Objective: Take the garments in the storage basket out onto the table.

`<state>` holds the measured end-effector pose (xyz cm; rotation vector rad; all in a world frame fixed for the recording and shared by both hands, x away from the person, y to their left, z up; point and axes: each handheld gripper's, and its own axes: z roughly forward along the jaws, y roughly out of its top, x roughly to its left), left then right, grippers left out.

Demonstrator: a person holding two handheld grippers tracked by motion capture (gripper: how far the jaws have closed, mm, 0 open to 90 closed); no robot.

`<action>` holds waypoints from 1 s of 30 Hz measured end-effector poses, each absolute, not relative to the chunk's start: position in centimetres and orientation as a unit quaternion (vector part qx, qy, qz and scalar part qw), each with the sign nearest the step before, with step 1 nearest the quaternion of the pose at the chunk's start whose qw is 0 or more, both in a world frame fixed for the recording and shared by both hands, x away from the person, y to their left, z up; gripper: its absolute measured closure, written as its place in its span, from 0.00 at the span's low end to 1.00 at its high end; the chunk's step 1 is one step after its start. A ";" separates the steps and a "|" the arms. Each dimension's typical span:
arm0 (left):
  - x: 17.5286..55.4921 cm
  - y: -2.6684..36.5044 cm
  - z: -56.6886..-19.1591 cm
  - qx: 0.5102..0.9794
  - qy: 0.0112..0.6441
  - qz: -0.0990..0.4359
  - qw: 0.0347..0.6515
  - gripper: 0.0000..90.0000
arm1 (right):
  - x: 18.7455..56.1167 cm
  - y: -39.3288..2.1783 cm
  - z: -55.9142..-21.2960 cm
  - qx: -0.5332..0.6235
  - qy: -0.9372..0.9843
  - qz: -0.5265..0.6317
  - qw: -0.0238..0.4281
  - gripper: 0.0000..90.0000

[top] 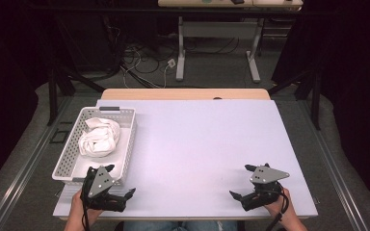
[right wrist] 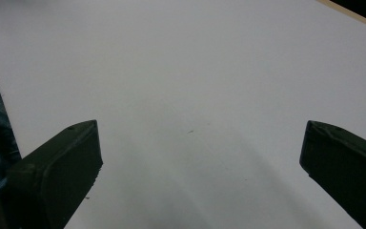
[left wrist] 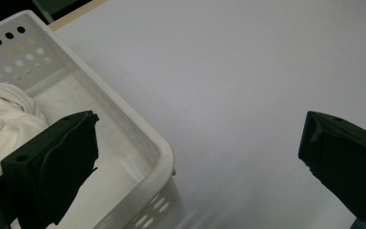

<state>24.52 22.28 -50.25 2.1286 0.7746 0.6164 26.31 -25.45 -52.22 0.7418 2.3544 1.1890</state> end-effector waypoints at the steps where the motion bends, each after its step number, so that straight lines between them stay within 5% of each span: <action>1: 24.5 22.3 -50.3 0.836 0.304 0.243 0.387 0.00 | 26.3 -25.4 -52.2 0.265 0.842 0.425 0.200 0.00; 30: 25.5 23.0 -49.2 0.839 0.316 0.249 0.366 0.00 | 26.4 -25.3 -52.4 0.262 0.844 0.421 0.204 0.00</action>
